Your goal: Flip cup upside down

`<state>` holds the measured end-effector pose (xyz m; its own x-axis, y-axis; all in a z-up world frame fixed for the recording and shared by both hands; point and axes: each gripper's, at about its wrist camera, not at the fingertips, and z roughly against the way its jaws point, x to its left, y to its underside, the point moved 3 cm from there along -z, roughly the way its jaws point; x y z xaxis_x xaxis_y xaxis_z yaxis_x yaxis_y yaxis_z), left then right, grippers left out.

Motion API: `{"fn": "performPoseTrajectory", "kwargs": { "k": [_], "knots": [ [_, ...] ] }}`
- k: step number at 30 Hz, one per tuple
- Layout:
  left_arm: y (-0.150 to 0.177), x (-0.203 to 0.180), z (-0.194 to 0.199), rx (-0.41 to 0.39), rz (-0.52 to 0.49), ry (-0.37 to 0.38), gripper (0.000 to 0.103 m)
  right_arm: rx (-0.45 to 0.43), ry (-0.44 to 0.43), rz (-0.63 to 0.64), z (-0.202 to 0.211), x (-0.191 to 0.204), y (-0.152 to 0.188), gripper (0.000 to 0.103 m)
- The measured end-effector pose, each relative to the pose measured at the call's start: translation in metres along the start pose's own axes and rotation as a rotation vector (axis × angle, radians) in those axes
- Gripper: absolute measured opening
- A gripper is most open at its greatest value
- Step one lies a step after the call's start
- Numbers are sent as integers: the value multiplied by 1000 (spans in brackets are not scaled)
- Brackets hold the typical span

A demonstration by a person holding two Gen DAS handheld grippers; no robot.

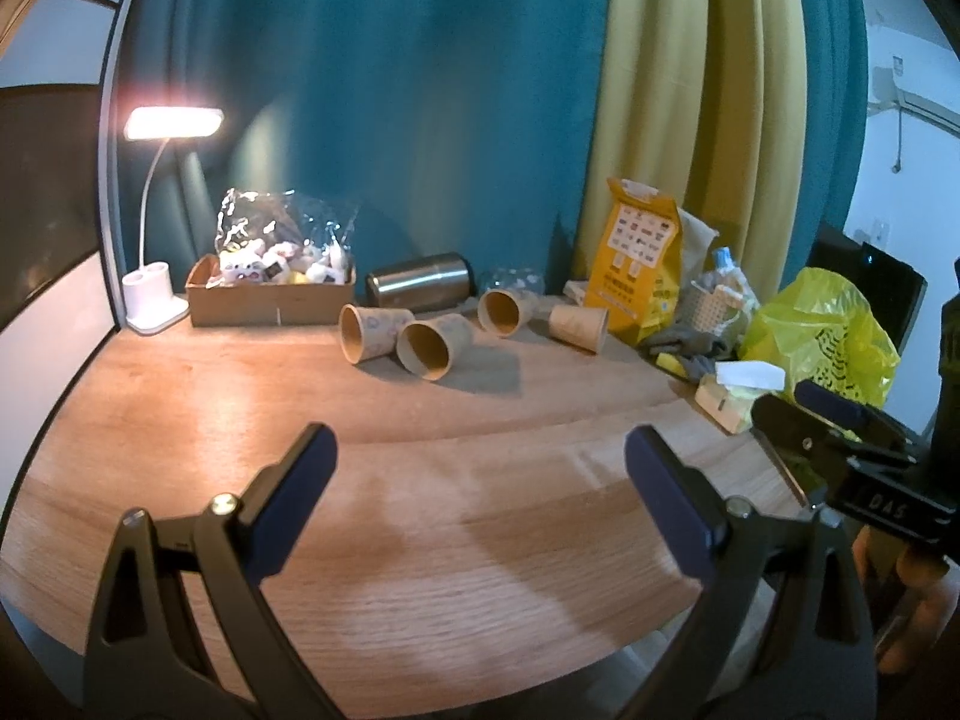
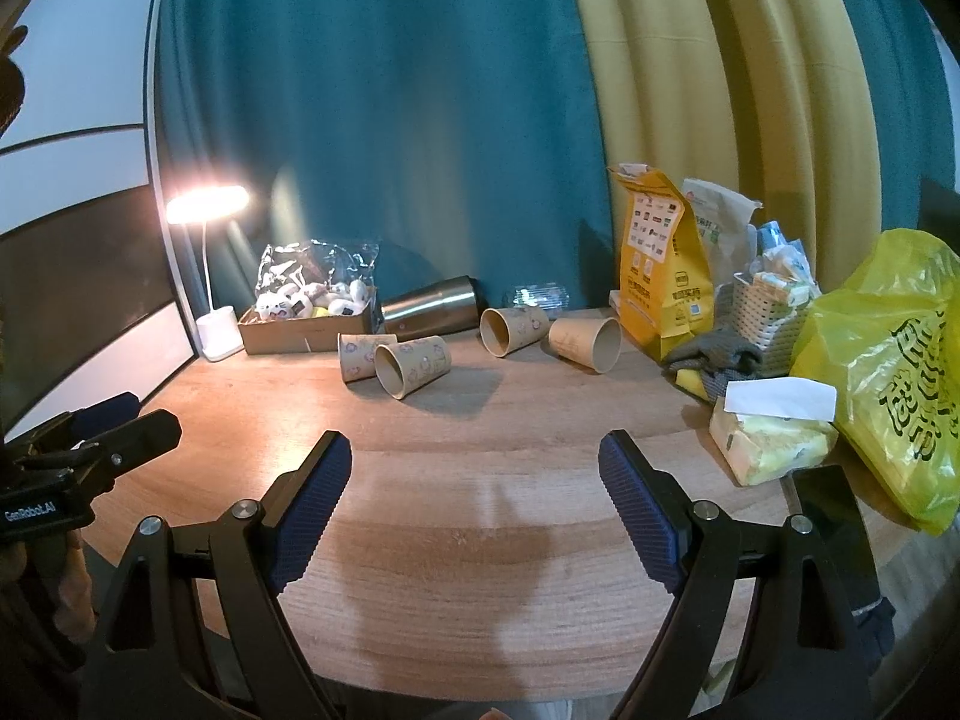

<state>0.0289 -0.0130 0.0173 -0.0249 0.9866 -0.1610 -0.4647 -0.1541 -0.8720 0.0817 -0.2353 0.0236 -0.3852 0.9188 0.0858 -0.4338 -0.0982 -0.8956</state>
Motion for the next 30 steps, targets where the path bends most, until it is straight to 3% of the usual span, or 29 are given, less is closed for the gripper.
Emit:
{"fn": "performPoseTrajectory", "kwargs": {
  "k": [19, 30],
  "knots": [
    [-3, -3, -4, 6, 2, 1, 98, 2, -1, -4, -3, -3, 0, 87],
    [-4, -4, -30, 59, 0, -5, 98, 30, -4, -27, -20, -11, 0, 87]
  ]
}}
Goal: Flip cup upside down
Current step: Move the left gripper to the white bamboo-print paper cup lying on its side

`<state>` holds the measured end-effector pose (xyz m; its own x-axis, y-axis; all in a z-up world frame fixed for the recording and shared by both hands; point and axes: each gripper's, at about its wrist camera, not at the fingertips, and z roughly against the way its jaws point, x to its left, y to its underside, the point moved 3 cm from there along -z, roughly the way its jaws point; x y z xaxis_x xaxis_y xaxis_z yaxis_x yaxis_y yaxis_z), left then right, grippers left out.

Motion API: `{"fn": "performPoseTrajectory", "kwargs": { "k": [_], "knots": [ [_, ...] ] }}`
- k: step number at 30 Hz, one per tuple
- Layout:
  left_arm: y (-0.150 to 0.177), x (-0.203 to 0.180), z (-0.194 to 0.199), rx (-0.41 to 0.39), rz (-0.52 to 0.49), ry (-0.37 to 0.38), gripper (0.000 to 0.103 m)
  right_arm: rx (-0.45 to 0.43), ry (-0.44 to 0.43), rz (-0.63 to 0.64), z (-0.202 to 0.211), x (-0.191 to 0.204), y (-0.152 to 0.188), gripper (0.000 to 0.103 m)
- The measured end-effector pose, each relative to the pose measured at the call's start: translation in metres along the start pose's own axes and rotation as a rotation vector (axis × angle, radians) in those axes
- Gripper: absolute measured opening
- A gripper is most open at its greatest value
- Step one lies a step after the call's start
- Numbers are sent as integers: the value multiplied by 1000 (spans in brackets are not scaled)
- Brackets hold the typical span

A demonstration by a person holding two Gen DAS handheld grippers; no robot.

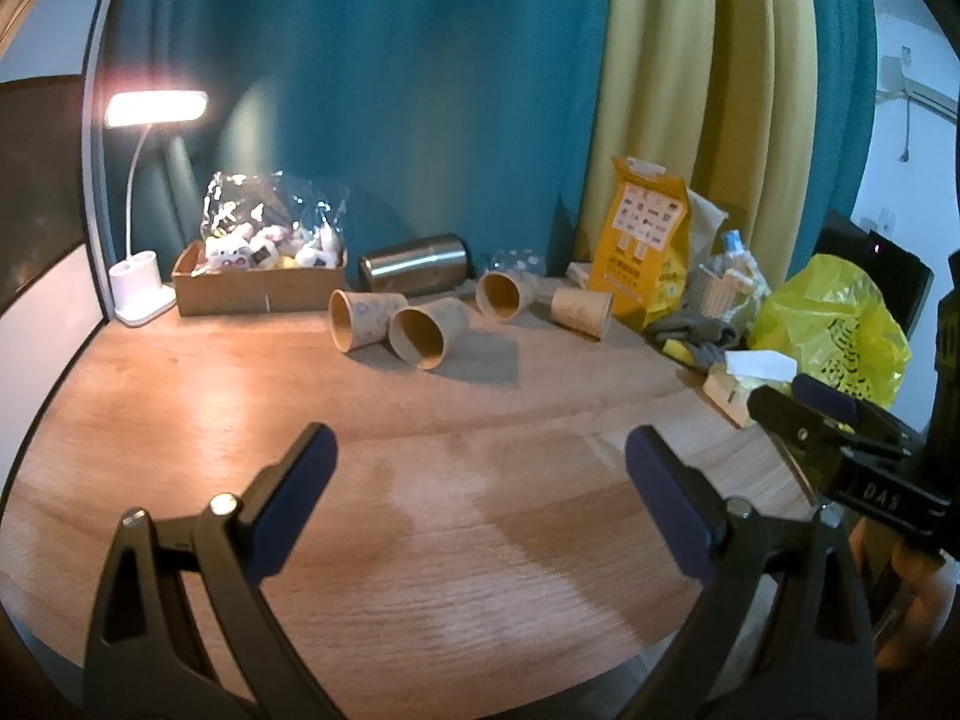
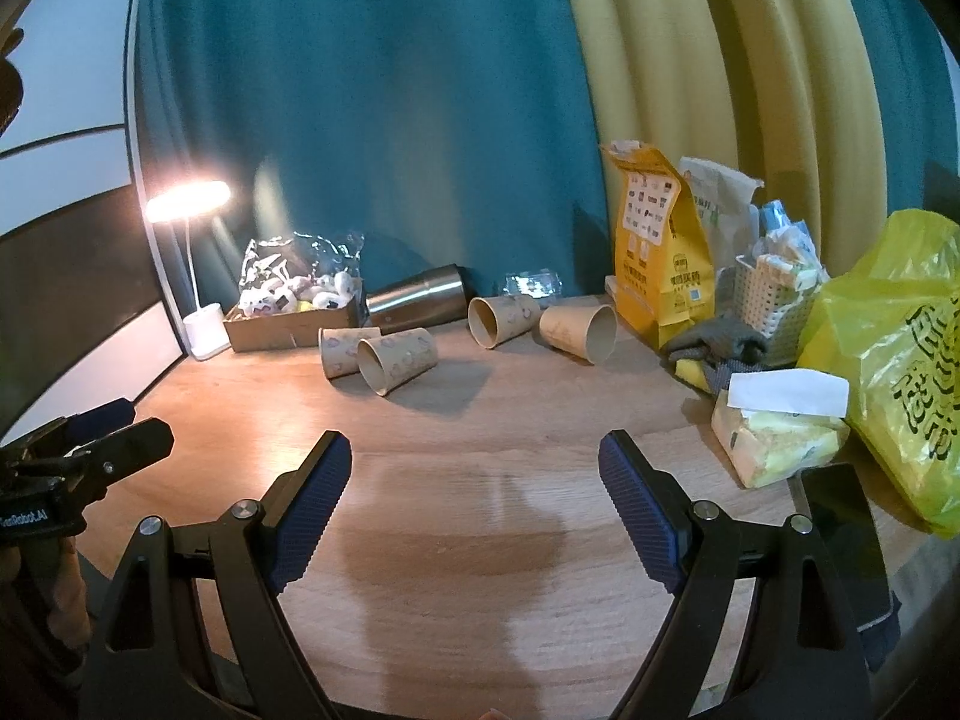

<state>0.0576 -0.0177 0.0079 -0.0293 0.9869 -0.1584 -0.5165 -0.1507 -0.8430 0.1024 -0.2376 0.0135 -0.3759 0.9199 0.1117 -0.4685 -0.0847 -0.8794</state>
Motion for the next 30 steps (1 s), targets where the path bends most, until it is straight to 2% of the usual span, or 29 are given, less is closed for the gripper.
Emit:
{"fn": "performPoseTrajectory", "kwargs": {
  "k": [5, 11, 15, 25, 30],
  "knots": [
    [-3, -2, -24, 47, -23, -1, 98, 24, 0, -21, -19, -13, 0, 87],
    [-21, -6, -81, 160, -133, 43, 98, 67, 0, -49, -53, -32, -3, 87],
    [-40, -12, -125, 226, -273, 53, 98, 89, 12, -64, -75, -45, -7, 87],
    [-95, -42, -240, 346, -627, 156, 98, 110, 74, -176, -141, -96, -15, 87],
    [-118, -78, -312, 392, -819, 265, 98, 140, 82, -271, -173, -124, -21, 87]
  ]
}}
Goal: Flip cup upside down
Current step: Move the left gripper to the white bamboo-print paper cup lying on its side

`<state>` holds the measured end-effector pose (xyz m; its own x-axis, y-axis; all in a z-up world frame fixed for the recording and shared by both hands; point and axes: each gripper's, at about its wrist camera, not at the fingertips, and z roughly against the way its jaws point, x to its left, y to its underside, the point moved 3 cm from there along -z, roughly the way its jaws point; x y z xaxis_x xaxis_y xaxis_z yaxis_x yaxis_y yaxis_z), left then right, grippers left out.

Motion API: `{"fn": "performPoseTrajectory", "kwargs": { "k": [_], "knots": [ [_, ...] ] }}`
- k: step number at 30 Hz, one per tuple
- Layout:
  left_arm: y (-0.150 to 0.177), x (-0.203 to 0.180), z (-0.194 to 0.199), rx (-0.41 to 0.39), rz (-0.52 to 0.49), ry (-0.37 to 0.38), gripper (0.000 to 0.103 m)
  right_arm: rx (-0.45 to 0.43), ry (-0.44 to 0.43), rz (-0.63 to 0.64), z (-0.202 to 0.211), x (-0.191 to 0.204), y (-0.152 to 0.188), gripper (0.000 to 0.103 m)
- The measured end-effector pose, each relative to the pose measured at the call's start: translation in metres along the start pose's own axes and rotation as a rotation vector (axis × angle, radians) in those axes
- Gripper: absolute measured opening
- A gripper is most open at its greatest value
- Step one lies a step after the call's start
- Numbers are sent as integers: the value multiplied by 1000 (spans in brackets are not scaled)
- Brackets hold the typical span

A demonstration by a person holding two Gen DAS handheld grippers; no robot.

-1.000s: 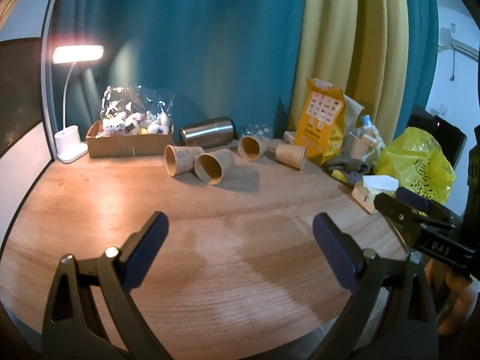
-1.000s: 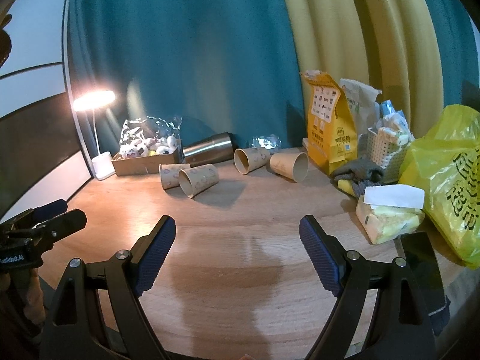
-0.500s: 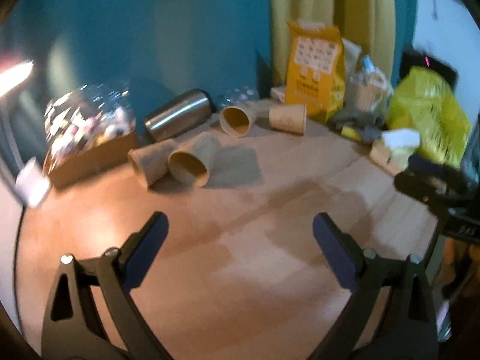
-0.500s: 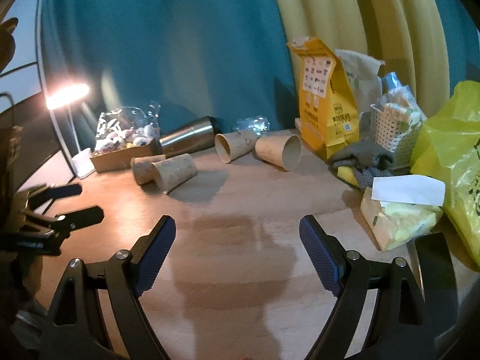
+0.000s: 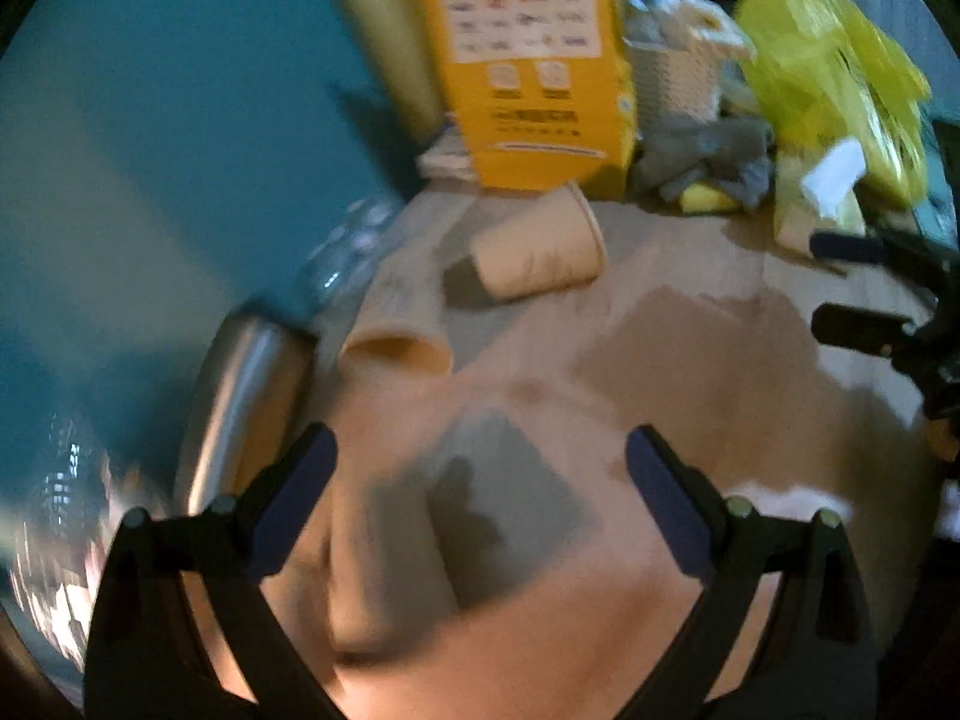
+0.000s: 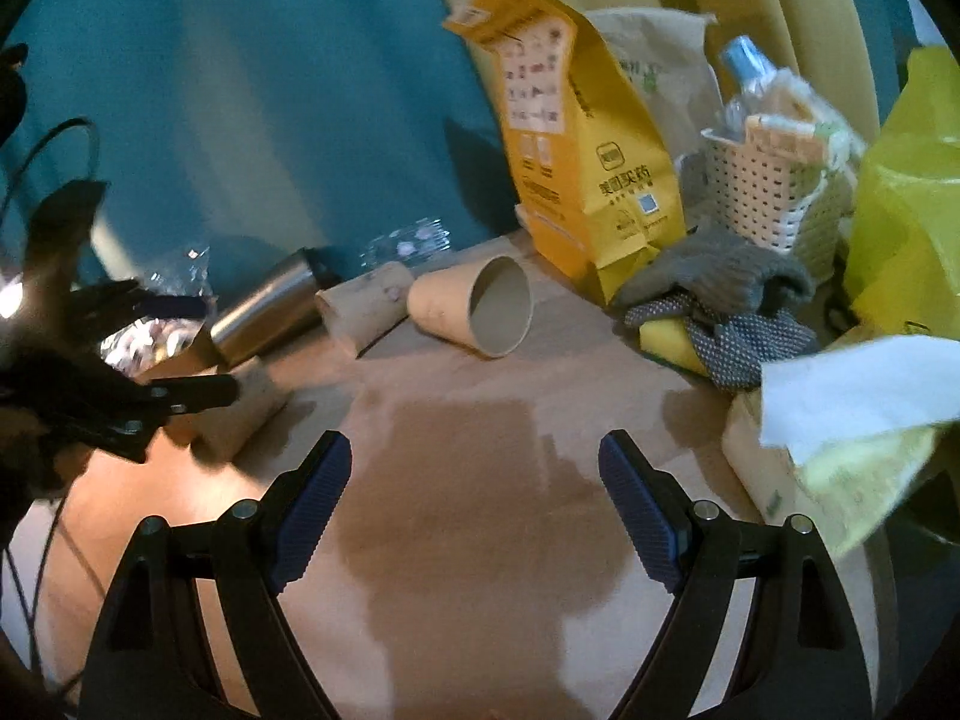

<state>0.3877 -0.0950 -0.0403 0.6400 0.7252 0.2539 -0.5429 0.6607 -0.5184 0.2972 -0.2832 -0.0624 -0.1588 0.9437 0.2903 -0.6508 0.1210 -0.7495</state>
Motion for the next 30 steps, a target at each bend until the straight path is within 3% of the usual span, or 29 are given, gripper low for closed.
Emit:
{"fn": "performPoseTrajectory", "kwargs": {
  "k": [4, 9, 20, 25, 30],
  "knots": [
    [-37, -3, -52, 46, -210, 47, 98, 40, 11, -48, -20, -17, -8, 87],
    [-59, -19, -98, 101, -429, 91, 98, 68, 9, -65, -34, -31, -11, 87],
    [-101, -33, -137, 100, -535, 162, 97, 85, 1, -77, -42, -40, -21, 87],
    [-104, -35, -145, 130, -567, 173, 70, 83, 2, -88, -40, -45, -18, 87],
    [-100, -36, -141, 119, -563, 165, 65, 73, -2, -90, -33, -46, -15, 87]
  ]
}}
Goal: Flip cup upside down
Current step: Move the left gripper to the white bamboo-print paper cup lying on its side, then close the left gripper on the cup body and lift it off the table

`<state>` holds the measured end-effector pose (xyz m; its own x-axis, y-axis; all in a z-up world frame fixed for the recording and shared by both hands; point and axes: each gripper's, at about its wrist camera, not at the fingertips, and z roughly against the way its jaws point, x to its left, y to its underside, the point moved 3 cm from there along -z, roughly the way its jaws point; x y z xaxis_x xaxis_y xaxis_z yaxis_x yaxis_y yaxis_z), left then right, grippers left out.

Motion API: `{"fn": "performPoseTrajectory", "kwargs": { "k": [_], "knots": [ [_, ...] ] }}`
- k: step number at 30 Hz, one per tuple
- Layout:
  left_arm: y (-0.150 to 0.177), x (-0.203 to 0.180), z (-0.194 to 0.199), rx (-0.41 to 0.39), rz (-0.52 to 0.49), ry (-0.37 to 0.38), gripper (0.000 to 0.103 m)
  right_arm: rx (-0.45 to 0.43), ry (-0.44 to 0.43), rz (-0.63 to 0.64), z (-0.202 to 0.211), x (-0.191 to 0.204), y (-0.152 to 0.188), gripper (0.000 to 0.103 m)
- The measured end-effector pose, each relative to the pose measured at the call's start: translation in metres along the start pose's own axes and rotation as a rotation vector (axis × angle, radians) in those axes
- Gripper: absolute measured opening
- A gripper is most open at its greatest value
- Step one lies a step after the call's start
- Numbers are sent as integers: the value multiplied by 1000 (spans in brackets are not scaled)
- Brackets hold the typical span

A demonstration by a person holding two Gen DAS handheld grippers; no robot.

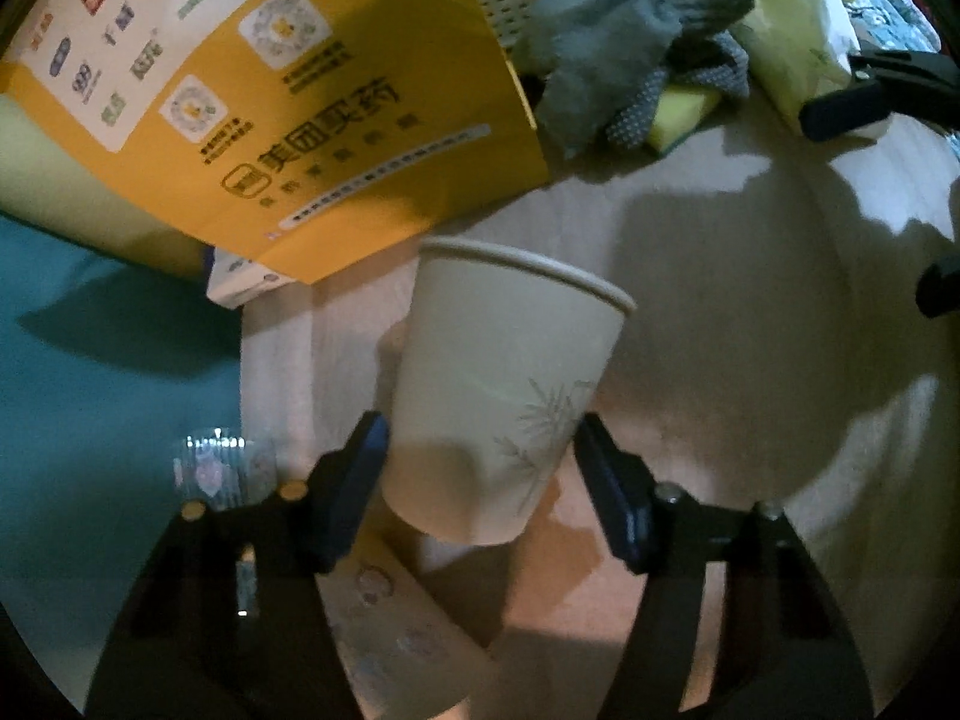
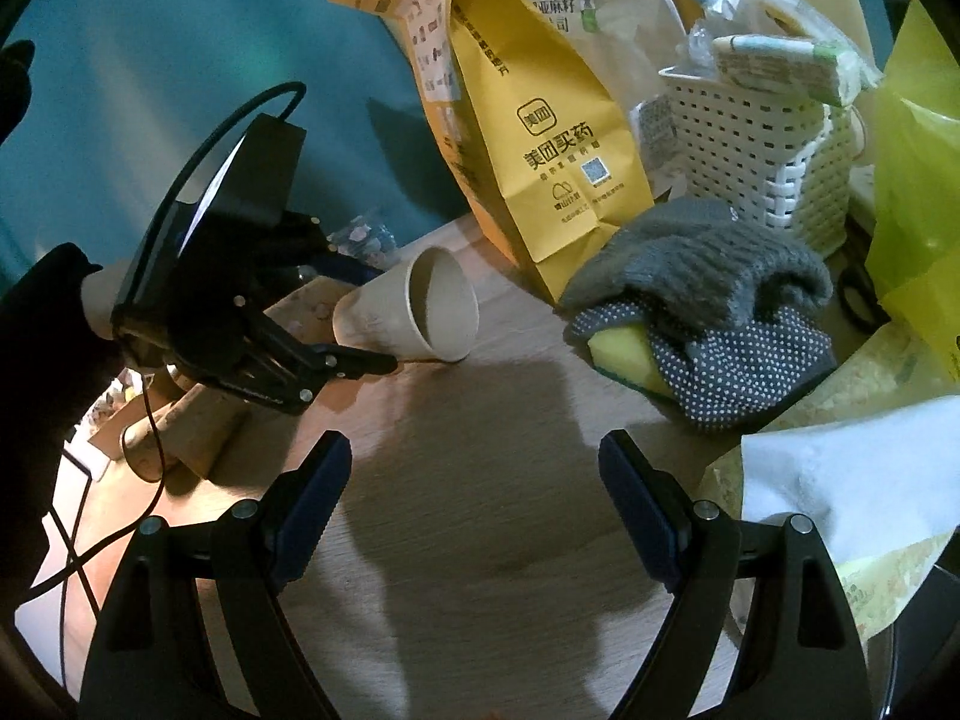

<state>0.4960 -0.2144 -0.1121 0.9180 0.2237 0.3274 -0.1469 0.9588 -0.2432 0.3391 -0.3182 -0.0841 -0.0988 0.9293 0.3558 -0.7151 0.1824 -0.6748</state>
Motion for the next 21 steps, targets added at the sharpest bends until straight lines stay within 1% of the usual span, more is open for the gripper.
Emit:
{"fn": "performPoseTrajectory", "kwargs": {
  "k": [3, 8, 10, 13, 16, 20, 21],
  "knots": [
    [1, -5, 11, -13, 16, -16, 64, -6, -7, 0, 6, 2, 1, 87],
    [2, -19, 43, -38, 59, -27, 64, -19, -10, -9, 20, 2, 6, 87],
    [3, -28, 56, -34, 71, -30, 64, -23, -11, -6, 27, 4, 8, 87],
    [9, -55, 82, -26, 56, -47, 64, -39, 11, 32, 40, 12, 10, 87],
    [18, -85, 105, -10, 68, -45, 64, -46, 9, 56, 52, 19, 17, 87],
    [39, -121, 132, 0, 136, -38, 64, -46, -14, 82, 72, 33, 30, 87],
    [46, -130, 138, -1, 145, -47, 64, -46, -22, 89, 76, 37, 34, 87]
  ]
}}
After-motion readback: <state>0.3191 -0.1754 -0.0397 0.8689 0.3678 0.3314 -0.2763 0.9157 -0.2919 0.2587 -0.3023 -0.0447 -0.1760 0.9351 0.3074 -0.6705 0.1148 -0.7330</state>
